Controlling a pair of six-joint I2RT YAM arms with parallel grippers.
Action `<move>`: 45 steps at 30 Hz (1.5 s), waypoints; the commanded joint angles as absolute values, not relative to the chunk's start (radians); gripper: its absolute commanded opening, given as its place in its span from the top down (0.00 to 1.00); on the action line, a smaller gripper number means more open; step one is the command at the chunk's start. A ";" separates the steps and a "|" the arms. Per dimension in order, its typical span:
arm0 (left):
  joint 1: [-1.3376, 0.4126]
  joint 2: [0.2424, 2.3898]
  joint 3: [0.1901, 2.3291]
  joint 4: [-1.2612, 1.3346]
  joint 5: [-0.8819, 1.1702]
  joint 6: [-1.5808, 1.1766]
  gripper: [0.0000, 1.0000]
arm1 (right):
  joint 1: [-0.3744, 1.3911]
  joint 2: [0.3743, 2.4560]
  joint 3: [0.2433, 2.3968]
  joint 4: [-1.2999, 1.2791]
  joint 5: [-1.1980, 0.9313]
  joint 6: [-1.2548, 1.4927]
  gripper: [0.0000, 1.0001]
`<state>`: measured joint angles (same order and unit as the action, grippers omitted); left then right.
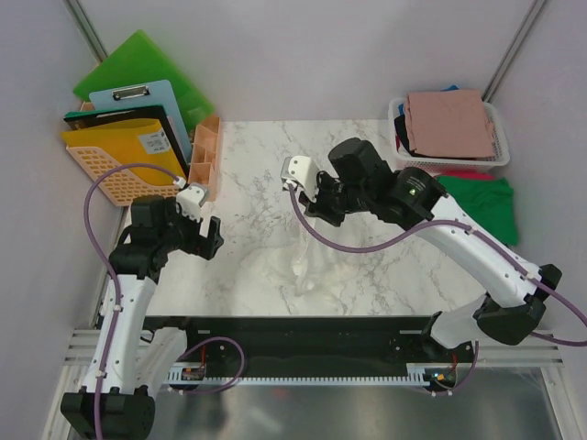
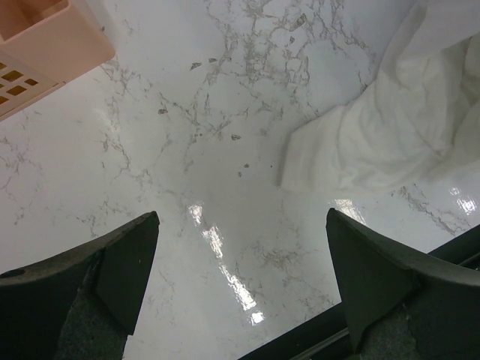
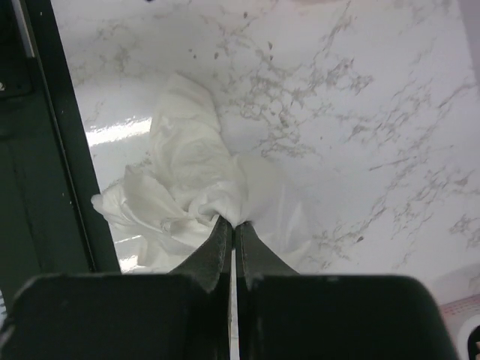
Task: Fold and stack the t-shirts
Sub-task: Move the tshirt to the center of the board
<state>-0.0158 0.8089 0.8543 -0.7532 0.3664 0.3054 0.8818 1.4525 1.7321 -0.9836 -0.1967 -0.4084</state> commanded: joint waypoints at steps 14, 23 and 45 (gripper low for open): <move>-0.002 0.805 0.853 -0.729 0.385 0.330 0.00 | 0.637 1.174 1.725 -0.612 0.115 -0.601 1.00; -0.002 0.801 0.857 -0.733 0.403 0.327 0.00 | 0.566 0.957 1.461 -0.577 0.458 -0.722 0.97; -0.072 1.317 1.156 -0.989 0.988 0.379 0.00 | 0.505 0.704 0.953 -0.560 0.497 -0.617 0.14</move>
<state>-0.0422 1.2430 1.0557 -0.8673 0.7456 0.3164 0.5083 0.7174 0.9630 -0.5991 0.5087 -0.6510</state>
